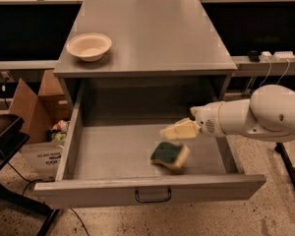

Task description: Place sponge into top drawer

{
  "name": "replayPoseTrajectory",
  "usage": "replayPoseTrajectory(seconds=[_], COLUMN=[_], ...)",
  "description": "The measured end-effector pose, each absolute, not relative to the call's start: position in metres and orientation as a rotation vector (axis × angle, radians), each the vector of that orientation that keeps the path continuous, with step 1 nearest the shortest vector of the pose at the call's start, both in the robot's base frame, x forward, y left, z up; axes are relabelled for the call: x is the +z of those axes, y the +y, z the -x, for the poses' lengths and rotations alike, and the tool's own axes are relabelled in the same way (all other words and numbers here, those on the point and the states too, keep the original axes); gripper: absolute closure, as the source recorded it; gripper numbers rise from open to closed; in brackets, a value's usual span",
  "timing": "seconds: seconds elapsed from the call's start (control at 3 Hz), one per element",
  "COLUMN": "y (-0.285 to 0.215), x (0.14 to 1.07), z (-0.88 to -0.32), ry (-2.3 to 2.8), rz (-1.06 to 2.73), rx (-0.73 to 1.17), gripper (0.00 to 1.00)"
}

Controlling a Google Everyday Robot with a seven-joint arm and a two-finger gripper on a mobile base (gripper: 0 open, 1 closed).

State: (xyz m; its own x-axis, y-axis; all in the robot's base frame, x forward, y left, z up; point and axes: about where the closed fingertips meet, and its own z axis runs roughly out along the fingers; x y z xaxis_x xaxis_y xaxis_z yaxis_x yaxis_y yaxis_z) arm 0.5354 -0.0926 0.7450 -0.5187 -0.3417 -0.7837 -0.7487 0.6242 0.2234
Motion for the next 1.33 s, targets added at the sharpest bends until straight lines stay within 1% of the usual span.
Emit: replayPoseTrajectory(seconds=[0.33,0.67,1.33], y=[-0.093,-0.09,-0.091], x=[0.745,0.77,0.924], z=[-0.535,-0.536,-0.533], ry=[2.124,2.112,2.029], rz=[0.851,0.901,1.164], rx=[0.722,0.683,0.487], gripper=[0.0,0.0,0.0])
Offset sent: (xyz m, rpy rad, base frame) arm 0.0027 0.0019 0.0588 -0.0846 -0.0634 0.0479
